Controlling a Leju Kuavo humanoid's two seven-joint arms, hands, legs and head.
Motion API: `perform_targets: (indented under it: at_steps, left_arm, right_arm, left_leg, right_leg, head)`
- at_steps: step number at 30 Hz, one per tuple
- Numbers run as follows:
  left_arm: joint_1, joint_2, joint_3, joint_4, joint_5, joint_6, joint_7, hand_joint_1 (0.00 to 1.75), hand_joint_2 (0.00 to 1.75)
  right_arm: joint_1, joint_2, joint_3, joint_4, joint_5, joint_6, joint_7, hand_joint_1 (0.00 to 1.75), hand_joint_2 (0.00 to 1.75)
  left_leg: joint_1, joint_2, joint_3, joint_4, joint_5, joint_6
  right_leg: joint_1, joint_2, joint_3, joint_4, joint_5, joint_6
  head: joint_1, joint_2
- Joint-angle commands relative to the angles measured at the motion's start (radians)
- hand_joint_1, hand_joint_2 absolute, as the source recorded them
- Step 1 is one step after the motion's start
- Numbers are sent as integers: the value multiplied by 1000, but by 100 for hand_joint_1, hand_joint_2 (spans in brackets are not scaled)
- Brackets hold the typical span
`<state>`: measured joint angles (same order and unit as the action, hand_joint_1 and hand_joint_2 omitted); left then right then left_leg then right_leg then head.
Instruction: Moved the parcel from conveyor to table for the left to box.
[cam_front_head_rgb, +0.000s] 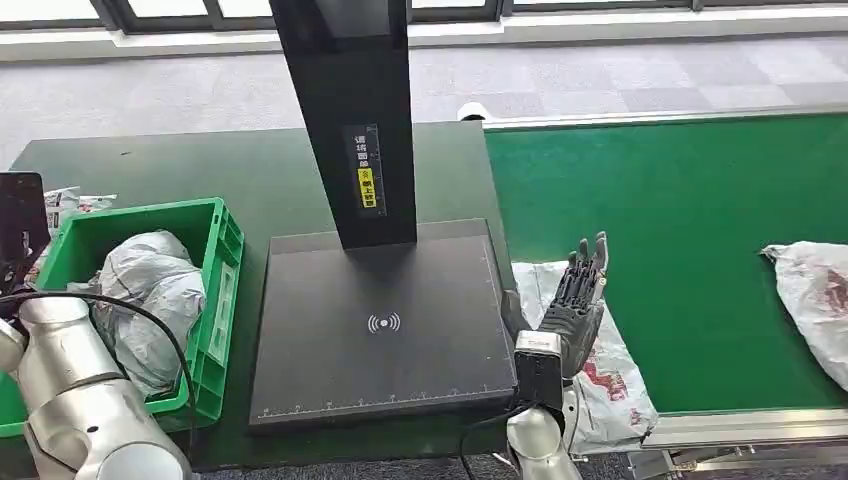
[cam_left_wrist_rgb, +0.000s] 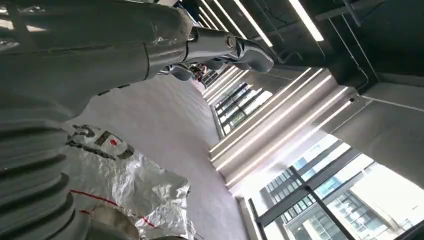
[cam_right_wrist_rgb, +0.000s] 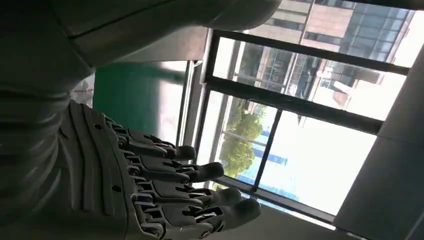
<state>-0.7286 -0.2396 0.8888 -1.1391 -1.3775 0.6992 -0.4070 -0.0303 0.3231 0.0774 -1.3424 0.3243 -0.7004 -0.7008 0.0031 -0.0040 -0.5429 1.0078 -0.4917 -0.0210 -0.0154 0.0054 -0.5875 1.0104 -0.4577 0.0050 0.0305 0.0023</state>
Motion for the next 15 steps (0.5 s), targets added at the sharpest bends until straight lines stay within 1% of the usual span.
perform_targets:
  at_steps: [1, 2, 3, 4, 5, 6, 7, 8, 9, 10, 11, 13, 14, 15]
  left_arm:
    - [-49, -16, 59, 78, 171, -1, -163, 0, 175]
    - [-41, -22, 7, 142, 331, -1, -259, 0, 175]
    - [7, -33, -122, 129, 476, -7, -291, 0, 175]
    - [64, -46, -231, 75, 578, -41, -290, 0, 175]
    - [146, -48, -373, -20, 678, -53, -258, 0, 175]
    - [230, -63, -488, -123, 719, -23, -245, 0, 175]
    - [297, -56, -589, -197, 774, -21, -216, 0, 175]
    - [344, -53, -652, -251, 787, -2, -197, 0, 175]
    - [393, -68, -693, -316, 789, -1, -196, 0, 175]
    - [427, -68, -736, -351, 795, -1, -201, 0, 175]
    - [460, -99, -734, -401, 756, -1, -222, 0, 175]
    - [460, -99, -734, -401, 756, -1, -222, 0, 175]
    - [483, -109, -738, -439, 738, -1, -243, 0, 175]
    - [490, -109, -738, -447, 733, -1, -245, 0, 175]
  right_arm:
    - [-8, 26, -72, 37, 14, 2, 3, 0, 175]
    - [-3, 26, -112, 25, 33, 2, 3, 0, 175]
    - [-8, 26, -160, 29, 56, 2, 3, 0, 175]
    - [-13, 26, -205, 38, 76, 2, 3, 0, 175]
    - [-23, 26, -247, 72, 95, 2, 3, 0, 175]
    - [-50, 26, -321, 141, 150, 2, 12, 0, 175]
    - [-63, 26, -369, 175, 220, 2, 58, 0, 175]
    - [-81, 26, -416, 212, 295, 2, 87, 0, 175]
    - [-111, 26, -495, 272, 449, 2, 171, 0, 175]
    - [-130, 20, -560, 313, 631, 2, 280, 0, 175]
    - [-150, 16, -631, 341, 863, 2, 414, 0, 175]
    - [-150, 16, -631, 341, 863, 2, 414, 0, 175]
    - [-181, -14, -646, 442, 1022, 2, 574, 0, 175]
    - [-187, -23, -649, 462, 1028, 2, 583, 0, 175]
  left_leg:
    - [1, 0, 0, -1, 0, 0]
    - [0, -2, 0, -1, 1, 0]
    - [1, -4, 0, -1, 1, 0]
    - [1, -6, 0, -2, 2, 0]
    - [0, -7, 0, -2, 2, 1]
    - [0, -9, 2, -3, 3, 1]
    - [0, -5, 1, -2, 1, 1]
    - [0, -2, 2, -2, 1, 1]
    - [1, -2, 3, -2, 1, 1]
    - [1, -2, 2, -2, 0, 1]
    - [1, -2, 2, -2, 0, 2]
    - [0, -2, 1, -1, 0, 2]
    - [0, -3, 0, 0, -1, 2]
    - [1, -2, 1, -1, -1, 3]
  right_leg:
    - [1, -1, 1, -2, 1, -1]
    - [1, -3, 1, -1, 0, 0]
    - [1, -5, 2, -2, 0, 0]
    - [1, -6, 3, -2, 0, 0]
    - [0, -8, 3, -2, 0, 0]
    - [1, -10, 4, -5, 0, 0]
    - [0, -6, 3, -4, 0, 0]
    - [0, -3, 3, -4, 1, 0]
    - [1, -3, 4, -5, 1, 0]
    - [0, -2, 3, -4, 1, 0]
    - [1, -3, 4, -6, 1, 0]
    - [-1, -3, 3, -4, 0, 0]
    - [-2, -3, 2, -3, 0, 0]
    - [-1, -3, 4, -4, 1, 0]
  head:
    - [0, 0]
    - [0, 0]
    - [0, 0]
    - [0, 0]
    - [0, 0]
    - [0, 0]
    - [0, 0]
    - [0, 0]
    - [0, 0]
    - [0, 0]
    - [0, 0]
    - [0, 0]
    - [0, 0]
    - [0, 0]
